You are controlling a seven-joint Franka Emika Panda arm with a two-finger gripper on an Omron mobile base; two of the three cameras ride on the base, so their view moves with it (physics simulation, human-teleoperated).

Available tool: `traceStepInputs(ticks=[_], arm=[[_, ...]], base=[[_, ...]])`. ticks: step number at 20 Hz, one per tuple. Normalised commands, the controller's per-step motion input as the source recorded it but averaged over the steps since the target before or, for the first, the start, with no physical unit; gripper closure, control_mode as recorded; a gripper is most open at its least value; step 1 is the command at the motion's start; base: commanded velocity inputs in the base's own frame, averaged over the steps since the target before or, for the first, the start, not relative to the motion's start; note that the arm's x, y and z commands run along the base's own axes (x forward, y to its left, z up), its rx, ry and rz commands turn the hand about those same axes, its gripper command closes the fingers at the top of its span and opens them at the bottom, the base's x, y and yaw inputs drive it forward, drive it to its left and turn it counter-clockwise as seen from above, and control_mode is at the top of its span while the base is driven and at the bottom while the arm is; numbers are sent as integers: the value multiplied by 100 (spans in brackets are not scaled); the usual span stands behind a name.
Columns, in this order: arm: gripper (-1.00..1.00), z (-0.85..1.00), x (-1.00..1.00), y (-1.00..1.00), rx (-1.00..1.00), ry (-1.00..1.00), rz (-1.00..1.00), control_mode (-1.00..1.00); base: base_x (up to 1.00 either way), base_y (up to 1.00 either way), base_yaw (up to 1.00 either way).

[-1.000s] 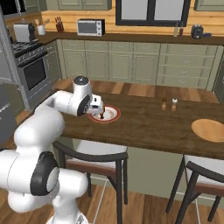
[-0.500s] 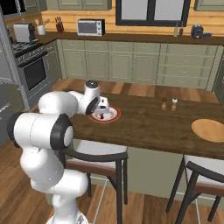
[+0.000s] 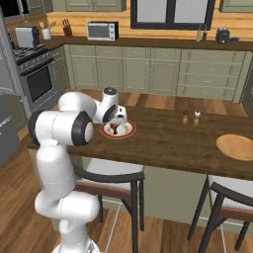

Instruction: Pick the chicken drumstick and carrot from their plates and place them in the bowl. Then put the bowl in the fridge.

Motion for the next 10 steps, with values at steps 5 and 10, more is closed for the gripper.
traceStepInputs(ticks=[5, 10], arm=[[-100, -39, 51, 3, -1, 0, 0, -100], [-100, -47, 30, 8, -2, 0, 0, -100]], base=[[0, 0, 0], [0, 0, 0]])
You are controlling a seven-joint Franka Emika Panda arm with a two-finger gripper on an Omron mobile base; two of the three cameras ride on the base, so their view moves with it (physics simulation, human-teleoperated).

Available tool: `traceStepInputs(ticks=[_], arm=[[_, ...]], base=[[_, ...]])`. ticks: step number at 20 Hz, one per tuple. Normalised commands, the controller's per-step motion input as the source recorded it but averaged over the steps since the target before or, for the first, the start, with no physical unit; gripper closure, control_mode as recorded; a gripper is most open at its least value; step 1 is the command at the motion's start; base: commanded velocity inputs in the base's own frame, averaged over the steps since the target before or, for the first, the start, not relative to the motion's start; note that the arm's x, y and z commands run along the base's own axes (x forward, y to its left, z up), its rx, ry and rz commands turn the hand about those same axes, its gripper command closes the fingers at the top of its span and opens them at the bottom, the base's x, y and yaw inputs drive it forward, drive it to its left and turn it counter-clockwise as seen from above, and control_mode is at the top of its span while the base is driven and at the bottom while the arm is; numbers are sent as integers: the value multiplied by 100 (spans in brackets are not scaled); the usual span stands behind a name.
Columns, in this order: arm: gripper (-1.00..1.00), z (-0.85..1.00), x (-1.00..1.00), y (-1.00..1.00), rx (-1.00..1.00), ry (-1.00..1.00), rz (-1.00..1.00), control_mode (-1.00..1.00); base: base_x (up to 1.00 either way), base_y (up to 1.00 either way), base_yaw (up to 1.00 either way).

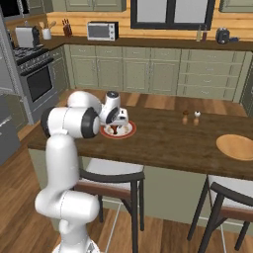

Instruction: Pick the chicken drumstick and carrot from their plates and place them in the bowl. Then put the bowl in the fridge.

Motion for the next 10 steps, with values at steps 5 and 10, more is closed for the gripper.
traceStepInputs(ticks=[5, 10], arm=[[-100, -39, 40, 0, 0, 0, 4, -100], [-100, -38, 34, 0, 0, 0, 8, -100]], base=[[0, 0, 0], [0, 0, 0]])
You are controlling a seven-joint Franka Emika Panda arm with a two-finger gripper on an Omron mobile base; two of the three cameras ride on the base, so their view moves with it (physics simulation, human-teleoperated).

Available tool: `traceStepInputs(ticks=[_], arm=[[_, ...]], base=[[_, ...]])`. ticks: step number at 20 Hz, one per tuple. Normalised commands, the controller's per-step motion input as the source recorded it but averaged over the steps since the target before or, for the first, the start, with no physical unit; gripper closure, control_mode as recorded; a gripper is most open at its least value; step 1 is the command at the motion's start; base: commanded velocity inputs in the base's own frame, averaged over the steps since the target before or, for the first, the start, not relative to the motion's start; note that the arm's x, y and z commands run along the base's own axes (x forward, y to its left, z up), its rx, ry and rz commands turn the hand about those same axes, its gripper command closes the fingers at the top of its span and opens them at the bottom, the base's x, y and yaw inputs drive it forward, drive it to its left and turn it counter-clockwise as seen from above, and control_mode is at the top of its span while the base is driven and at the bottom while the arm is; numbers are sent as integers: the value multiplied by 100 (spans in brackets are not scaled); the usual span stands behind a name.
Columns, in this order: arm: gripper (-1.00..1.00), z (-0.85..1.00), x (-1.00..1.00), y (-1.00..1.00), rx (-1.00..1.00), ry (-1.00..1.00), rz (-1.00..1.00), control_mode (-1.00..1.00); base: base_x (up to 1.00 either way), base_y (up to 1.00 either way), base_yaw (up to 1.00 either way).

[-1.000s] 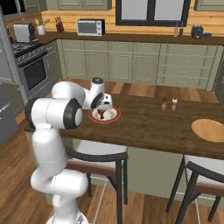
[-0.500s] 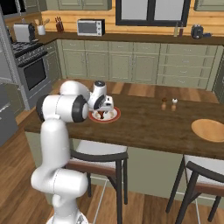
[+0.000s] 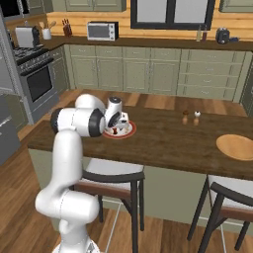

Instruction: Pick the chicken drumstick and carrot from their plates and place them in the bowl. Then put the bowl in the fridge.

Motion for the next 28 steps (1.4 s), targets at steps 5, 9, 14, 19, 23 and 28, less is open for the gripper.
traceStepInputs(ticks=[5, 9, 14, 19, 23, 28], arm=[[-100, -29, 42, 0, 0, 0, 6, -100], [100, -49, 20, 0, -1, 0, 1, -100], [100, -34, -20, 2, 0, 0, 0, -100], [100, 20, -100, 0, 0, -3, 0, -100], [100, 62, -100, -6, 0, -3, 0, -100], [100, 40, -100, 0, 0, -15, -4, -100]], base=[[0, 0, 0], [0, 0, 0], [0, 0, 0], [0, 0, 0], [0, 0, 0], [0, 0, 0]])
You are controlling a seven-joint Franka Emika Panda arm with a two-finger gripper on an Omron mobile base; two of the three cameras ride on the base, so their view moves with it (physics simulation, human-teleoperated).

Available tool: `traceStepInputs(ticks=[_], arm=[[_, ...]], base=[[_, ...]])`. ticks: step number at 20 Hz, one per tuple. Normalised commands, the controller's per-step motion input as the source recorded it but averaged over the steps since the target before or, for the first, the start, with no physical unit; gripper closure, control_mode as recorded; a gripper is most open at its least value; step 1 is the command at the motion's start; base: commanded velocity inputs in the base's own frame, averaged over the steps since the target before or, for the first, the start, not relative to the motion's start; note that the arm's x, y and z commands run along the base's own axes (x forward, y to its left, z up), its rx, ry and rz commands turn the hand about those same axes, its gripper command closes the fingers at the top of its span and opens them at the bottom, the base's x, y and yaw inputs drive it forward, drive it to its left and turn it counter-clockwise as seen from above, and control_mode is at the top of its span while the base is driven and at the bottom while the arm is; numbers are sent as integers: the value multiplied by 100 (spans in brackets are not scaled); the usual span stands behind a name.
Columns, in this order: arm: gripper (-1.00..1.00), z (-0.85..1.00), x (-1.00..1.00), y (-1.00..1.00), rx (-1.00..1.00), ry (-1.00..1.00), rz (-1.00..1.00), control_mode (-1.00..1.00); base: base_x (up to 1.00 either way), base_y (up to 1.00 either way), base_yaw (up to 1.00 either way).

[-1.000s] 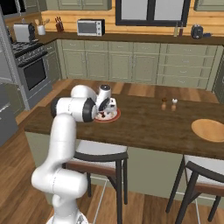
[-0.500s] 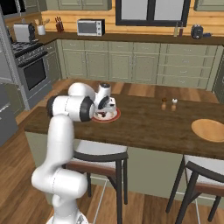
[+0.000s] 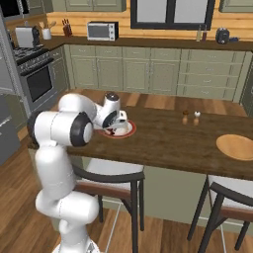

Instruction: Pick the chicken drumstick and carrot from their plates and place them in the bowl. Then put the bowl in the fridge.

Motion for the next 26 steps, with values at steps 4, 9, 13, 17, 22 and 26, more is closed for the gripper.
traceStepInputs(ticks=[4, 9, 13, 17, 22, 26], arm=[[100, 57, -100, 0, 3, -1, -8, -100], [100, 63, -100, 0, 2, 0, -5, -100], [100, 69, -82, 0, 0, 0, -1, -100], [100, 65, -74, 0, 0, 0, 0, -100], [100, 33, -97, 0, 0, -7, 0, -100], [100, 21, -47, 0, 0, -3, 0, 100]], base=[[0, 0, 0], [0, 0, 0], [0, 0, 0], [0, 0, 0], [0, 0, 0], [-29, -7, -4]])
